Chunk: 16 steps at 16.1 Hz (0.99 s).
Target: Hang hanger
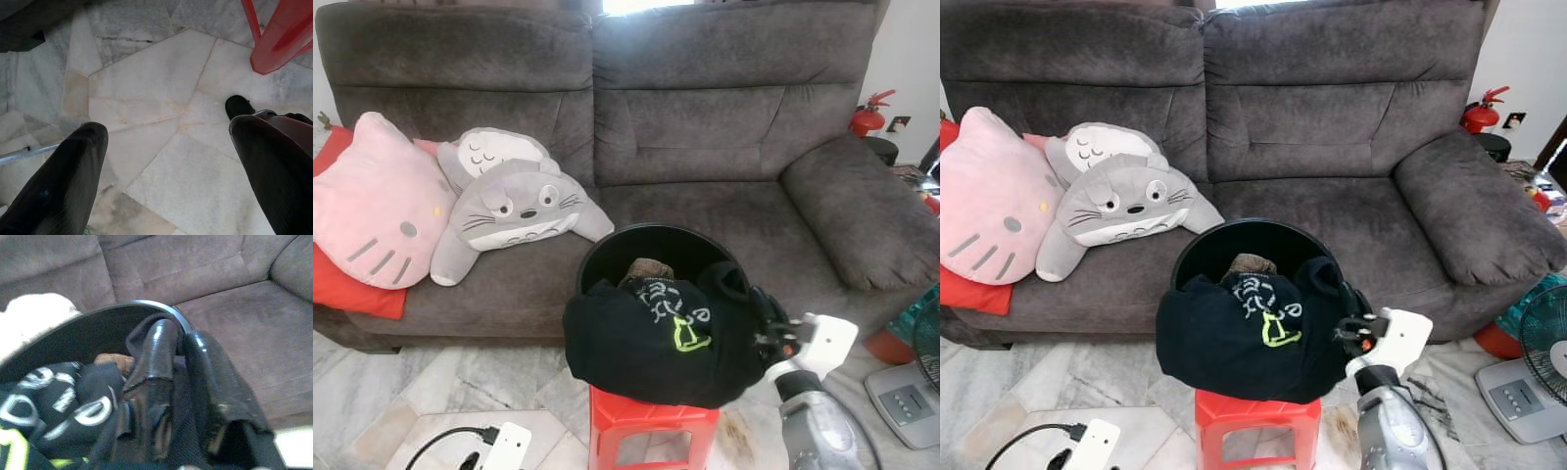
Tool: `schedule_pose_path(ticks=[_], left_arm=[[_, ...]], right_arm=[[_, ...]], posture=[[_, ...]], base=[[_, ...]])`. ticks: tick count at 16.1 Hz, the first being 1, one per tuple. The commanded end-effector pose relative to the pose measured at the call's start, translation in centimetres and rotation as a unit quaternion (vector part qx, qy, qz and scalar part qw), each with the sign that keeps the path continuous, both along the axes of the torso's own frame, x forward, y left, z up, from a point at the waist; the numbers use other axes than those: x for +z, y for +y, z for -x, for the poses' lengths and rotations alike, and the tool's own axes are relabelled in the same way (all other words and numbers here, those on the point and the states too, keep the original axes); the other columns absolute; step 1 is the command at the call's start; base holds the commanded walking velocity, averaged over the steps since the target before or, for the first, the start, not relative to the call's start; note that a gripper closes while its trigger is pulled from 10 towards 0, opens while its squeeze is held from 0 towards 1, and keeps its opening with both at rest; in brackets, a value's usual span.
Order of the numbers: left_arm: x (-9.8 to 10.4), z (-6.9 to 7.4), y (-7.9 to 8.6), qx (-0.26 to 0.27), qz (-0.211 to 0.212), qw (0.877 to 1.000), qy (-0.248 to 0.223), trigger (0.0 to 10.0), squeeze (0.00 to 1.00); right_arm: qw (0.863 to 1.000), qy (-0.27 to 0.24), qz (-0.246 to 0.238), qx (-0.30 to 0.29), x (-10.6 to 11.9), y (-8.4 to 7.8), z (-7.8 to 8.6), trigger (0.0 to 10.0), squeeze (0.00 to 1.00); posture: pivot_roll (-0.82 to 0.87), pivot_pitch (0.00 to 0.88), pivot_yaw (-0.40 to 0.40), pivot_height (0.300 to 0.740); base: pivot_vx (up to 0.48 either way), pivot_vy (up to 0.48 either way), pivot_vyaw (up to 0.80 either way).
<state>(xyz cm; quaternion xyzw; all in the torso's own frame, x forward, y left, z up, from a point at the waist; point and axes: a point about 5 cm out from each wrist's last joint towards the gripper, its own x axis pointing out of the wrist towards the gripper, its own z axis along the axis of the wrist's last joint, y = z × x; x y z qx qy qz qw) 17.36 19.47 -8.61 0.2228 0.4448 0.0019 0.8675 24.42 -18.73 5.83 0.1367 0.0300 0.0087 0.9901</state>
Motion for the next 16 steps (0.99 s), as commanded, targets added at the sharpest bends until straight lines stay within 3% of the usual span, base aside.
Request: schedule_pose_path(ticks=[1, 6, 9, 16], left_arm=[[-0.2, 0.4, 0.1, 0.005, 0.001, 1.000, 0.010, 10.0, 0.00], [-0.2, 0.5, 0.1, 0.005, 0.000, 1.000, 0.010, 10.0, 0.00], [-0.2, 0.5, 0.1, 0.007, 0.001, 1.000, 0.009, 10.0, 0.00], [-0.3, 0.6, 0.1, 0.011, 0.000, 1.000, 0.008, 10.0, 0.00]], right_arm=[[1.000, 0.005, 0.023, 0.007, -0.3, 0.5, 0.2, 10.0, 1.00], [0.998, 0.017, 0.053, 0.039, -1.1, 1.5, 0.3, 10.0, 1.00], [0.997, 0.025, 0.043, 0.051, -1.8, 1.7, 0.3, 10.0, 1.00], [0.998, 0.013, 0.055, 0.014, -2.0, 1.2, 0.8, 10.0, 1.00]], posture=[[-0.16, 0.017, 0.007, 0.740], [-0.16, 0.016, 0.007, 0.740], [-0.15, 0.013, 0.004, 0.740], [-0.15, 0.000, 0.000, 0.740]], base=[[0.000, 0.000, 0.00], [0.000, 0.000, 0.00], [0.000, 0.000, 0.00], [0.000, 0.000, 0.00]])
